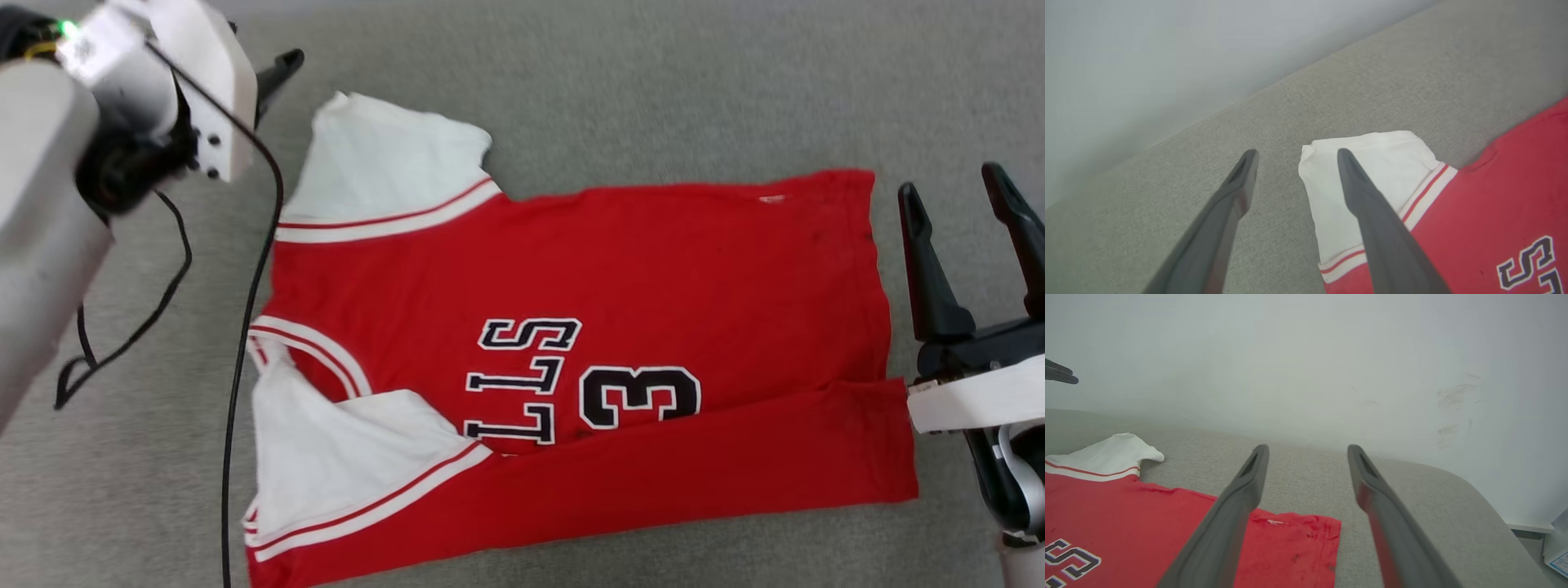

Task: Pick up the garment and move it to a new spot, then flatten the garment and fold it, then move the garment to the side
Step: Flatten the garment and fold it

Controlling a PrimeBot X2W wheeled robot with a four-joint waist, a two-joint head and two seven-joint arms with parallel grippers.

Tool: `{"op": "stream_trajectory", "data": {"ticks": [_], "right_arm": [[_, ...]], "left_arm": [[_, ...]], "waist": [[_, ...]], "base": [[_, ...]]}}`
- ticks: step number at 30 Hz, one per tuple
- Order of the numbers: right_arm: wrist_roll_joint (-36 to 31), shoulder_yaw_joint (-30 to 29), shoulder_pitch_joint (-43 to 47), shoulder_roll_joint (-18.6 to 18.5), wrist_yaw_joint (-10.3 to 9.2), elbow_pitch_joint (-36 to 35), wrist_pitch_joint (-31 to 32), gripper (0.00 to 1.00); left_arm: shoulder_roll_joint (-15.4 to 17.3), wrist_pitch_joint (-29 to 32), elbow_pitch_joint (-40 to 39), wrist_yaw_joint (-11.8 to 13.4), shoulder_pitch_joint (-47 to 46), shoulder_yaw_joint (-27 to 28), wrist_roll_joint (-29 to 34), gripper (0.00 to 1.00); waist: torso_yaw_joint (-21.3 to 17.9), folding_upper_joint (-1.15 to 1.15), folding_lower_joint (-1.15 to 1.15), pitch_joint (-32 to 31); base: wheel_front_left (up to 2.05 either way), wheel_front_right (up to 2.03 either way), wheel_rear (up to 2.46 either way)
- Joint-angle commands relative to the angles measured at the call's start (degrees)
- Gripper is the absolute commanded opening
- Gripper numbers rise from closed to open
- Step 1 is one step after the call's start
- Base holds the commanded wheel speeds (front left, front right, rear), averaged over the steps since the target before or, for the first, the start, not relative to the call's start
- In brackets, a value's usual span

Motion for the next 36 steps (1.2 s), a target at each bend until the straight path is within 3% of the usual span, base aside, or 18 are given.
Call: {"op": "stream_trajectory", "data": {"ticks": [1, 8, 19, 20, 21, 26, 30, 36], "right_arm": [[-0.5, 0.3, -1.0, 0.6, -0.05, -0.9, 0.2, 1.00], [-1.2, 1.1, -3.2, 2.1, -0.04, -2.6, 0.0, 1.00], [-0.8, 1.8, -5.1, 3.0, -0.04, -1.1, -1.1, 1.00], [-0.6, 1.6, -5.1, 3.0, -0.05, -1.0, -1.2, 1.00], [-0.4, 1.2, -5.1, 2.9, -0.05, -0.8, -1.3, 1.00], [-0.3, -0.3, -6.8, 1.1, -0.05, -0.6, -0.9, 1.00], [0.9, -1.2, -10.1, -2.5, -0.05, -0.5, 1.6, 1.00], [7.2, 4.5, -16.2, -13.8, -0.04, 3.3, 17.1, 1.00]], "left_arm": [[-0.4, 3.1, 1.1, -0.4, -2.3, -0.6, -0.9, 1.00], [-0.2, 19.6, 5.0, -1.0, -10.1, -4.4, -3.8, 1.00], [-0.4, 25.4, 9.1, -1.0, -8.6, -11.5, -3.5, 1.00], [-0.2, 25.7, 8.8, -1.0, -8.1, -11.9, -4.0, 0.31], [-0.1, 25.8, 8.4, -1.0, -7.5, -12.2, -4.6, 0.00], [1.0, 21.4, 6.5, -1.0, -8.6, -12.4, -5.4, 0.00], [1.0, 17.0, 4.1, -1.0, -9.1, -12.6, -6.1, 0.00], [1.3, 11.3, -1.3, -1.0, -8.0, -15.7, -5.7, 0.00]], "waist": [[-3.0, 0.00, -0.01, 4.9], [-5.1, 0.00, -0.01, 10.7], [-6.8, 0.00, -0.01, 14.0], [-6.7, 0.00, -0.01, 13.9], [-6.6, 0.00, -0.01, 13.7], [-5.5, 0.00, -0.01, 11.5], [-3.9, 0.00, -0.01, 8.7], [-0.7, 0.00, -0.01, 5.1]], "base": [[0.00, 0.00, 0.00], [0.00, 0.00, 0.00], [0.00, 0.00, 0.00], [0.00, 0.00, 0.00], [0.00, 0.00, 0.00], [0.00, 0.00, 0.00], [0.00, 0.00, 0.00], [0.00, 0.00, 0.00]]}}
